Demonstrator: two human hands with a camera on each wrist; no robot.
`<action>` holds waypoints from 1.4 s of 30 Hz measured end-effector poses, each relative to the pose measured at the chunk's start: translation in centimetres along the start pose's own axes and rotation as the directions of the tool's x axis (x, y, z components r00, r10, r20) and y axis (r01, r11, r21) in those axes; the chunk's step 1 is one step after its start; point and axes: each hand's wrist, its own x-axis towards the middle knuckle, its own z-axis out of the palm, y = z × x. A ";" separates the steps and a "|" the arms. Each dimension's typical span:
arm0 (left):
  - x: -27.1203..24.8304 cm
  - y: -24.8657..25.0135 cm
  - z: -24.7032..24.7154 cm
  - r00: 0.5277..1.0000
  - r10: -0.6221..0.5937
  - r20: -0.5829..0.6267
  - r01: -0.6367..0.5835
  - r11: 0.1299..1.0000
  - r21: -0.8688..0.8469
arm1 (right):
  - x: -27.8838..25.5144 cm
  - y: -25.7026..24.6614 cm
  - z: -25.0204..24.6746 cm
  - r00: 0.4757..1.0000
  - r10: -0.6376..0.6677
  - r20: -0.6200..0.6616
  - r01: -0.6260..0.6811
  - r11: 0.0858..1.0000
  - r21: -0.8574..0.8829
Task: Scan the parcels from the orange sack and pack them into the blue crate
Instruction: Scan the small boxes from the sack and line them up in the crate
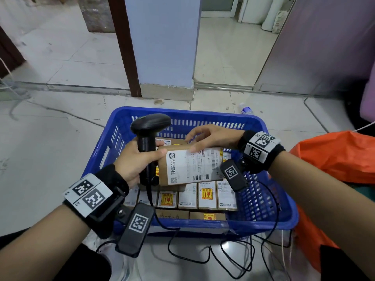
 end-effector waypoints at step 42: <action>-0.7 -2.1 2.1 0.995 0.077 -0.056 -0.064 0.979 0.194 | 8.7 4.4 0.1 0.933 0.096 -0.346 -0.024 0.978 0.207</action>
